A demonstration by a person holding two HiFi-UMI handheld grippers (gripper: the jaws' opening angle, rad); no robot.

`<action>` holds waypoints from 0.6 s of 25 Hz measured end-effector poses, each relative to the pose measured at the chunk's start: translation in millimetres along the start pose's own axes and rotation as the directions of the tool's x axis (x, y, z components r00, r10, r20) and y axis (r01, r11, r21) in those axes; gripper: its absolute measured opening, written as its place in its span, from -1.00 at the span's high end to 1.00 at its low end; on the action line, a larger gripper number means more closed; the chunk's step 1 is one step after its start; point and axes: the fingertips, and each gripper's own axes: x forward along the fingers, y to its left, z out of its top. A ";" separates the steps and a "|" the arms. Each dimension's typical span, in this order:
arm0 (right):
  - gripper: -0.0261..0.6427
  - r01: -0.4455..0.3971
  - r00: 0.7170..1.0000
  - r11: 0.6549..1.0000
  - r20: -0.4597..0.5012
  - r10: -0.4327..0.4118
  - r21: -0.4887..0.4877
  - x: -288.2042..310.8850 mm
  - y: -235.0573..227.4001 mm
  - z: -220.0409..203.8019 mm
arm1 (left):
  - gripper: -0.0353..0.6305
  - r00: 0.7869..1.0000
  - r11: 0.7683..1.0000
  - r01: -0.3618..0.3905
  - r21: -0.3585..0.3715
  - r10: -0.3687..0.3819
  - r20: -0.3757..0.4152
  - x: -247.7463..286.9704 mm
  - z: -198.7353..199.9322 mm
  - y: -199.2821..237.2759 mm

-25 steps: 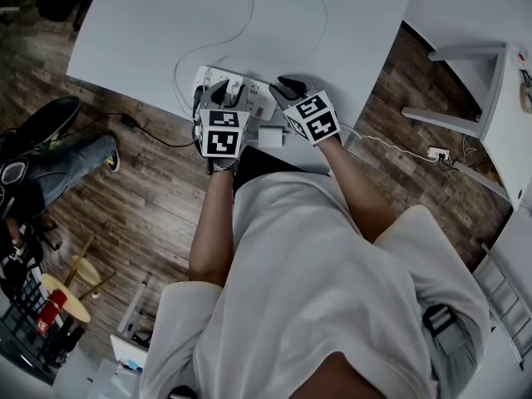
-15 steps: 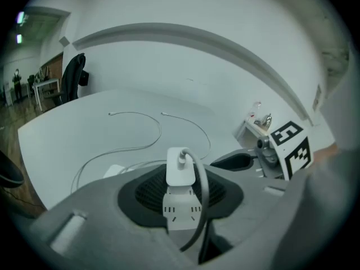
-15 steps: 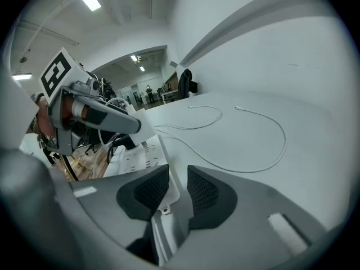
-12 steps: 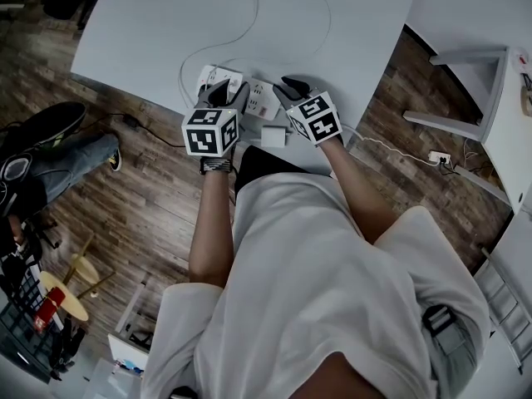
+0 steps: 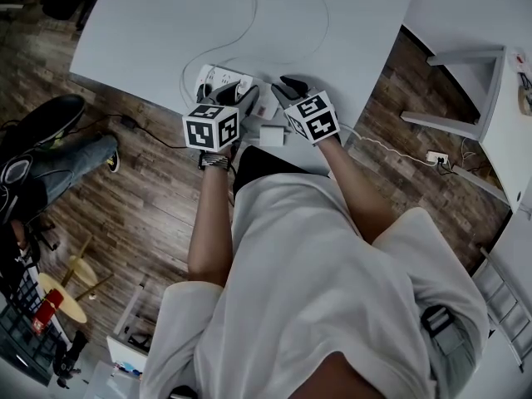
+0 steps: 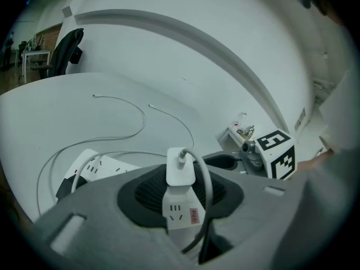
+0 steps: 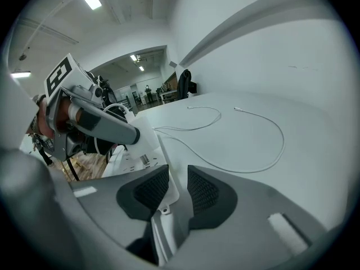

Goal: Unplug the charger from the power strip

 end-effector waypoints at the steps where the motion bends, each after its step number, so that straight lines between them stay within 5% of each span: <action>1: 0.60 0.004 1.000 1.000 -0.001 -0.004 -0.009 0.0 -0.3 0.2 | 0.47 1.000 1.000 -0.010 0.000 0.010 -0.001 0.2 -1.1 1.9; 5: 0.61 0.030 1.000 0.998 0.000 -0.030 -0.060 -1.0 1.4 2.5 | 0.45 0.999 0.999 -0.050 0.018 0.050 0.010 -3.4 1.2 8.9; 15: 0.61 0.074 0.997 0.997 0.022 -0.074 -0.007 -15.7 -3.7 9.8 | 0.37 0.986 0.984 -0.166 0.058 0.166 0.006 -21.6 13.2 35.0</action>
